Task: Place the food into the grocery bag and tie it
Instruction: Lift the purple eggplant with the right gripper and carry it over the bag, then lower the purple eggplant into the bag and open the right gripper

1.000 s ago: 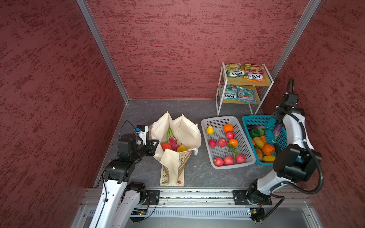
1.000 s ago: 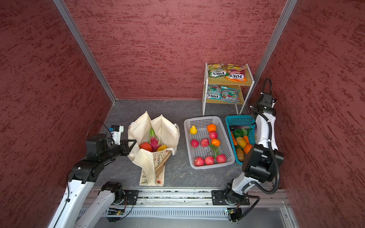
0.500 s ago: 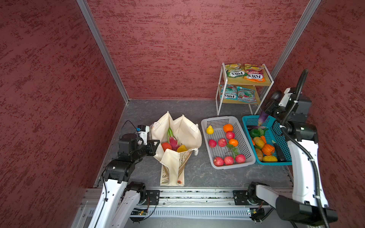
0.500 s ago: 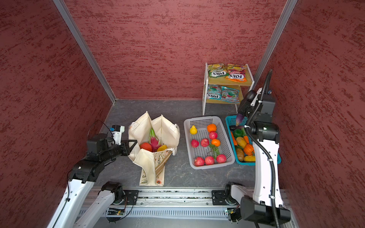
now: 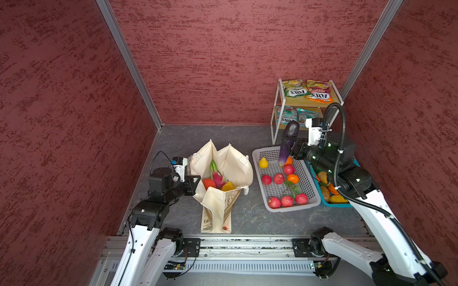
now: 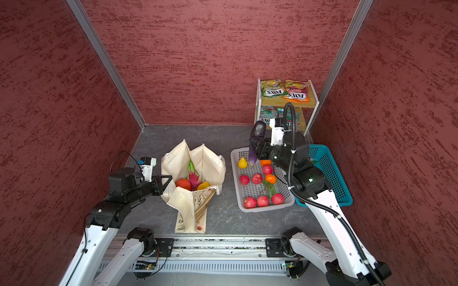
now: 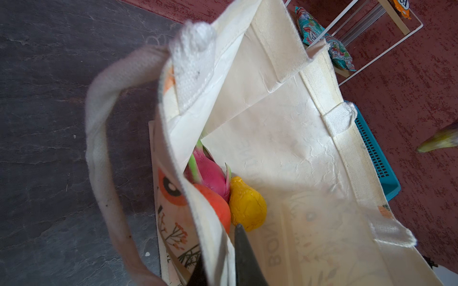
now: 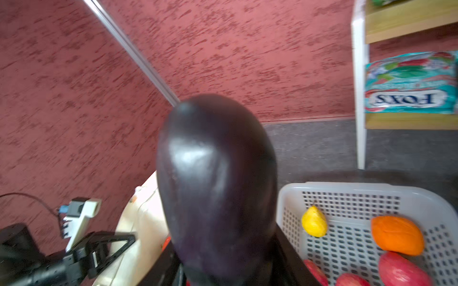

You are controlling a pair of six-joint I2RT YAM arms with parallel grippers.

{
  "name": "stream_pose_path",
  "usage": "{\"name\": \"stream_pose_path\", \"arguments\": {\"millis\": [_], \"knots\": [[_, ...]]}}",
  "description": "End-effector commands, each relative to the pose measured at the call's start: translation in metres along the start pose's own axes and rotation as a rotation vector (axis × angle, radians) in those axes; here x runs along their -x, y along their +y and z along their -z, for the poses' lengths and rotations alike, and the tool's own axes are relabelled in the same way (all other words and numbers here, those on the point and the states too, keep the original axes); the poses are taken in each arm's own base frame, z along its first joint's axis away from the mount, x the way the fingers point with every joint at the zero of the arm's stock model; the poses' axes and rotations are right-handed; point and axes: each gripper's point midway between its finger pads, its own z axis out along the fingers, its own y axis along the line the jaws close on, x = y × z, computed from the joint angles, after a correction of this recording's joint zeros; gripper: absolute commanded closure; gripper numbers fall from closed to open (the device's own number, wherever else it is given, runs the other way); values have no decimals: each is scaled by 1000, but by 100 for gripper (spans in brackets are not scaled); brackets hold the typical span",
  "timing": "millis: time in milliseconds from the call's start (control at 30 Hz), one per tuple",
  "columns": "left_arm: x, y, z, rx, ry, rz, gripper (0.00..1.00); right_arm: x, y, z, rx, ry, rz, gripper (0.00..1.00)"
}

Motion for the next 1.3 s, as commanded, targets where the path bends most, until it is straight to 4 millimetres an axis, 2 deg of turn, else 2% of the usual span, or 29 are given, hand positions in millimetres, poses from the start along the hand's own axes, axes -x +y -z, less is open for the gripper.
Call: {"name": "stream_pose_path", "arguments": {"millis": [0,267,500,600,733,833,1100,1267], "knots": [[-1,4,-2,10,-1,4,86,13,29,-1,73,-84,23,71],[-1,6,-4,17,3,8,85,-21,87,-36,195,-21,85,68],[-1,7,-5,20,8,13,85,-60,134,-83,278,68,146,67],[-1,7,-5,20,8,12,85,-73,148,-98,295,99,179,66],[-1,7,-5,19,9,13,85,-96,154,-117,308,159,196,66],[-1,6,-5,17,7,12,85,-120,150,-132,294,219,210,65],[-1,6,-6,14,13,15,85,-166,135,-150,263,342,218,63],[-2,6,-6,12,14,15,85,-196,134,-161,259,428,237,60]]}}
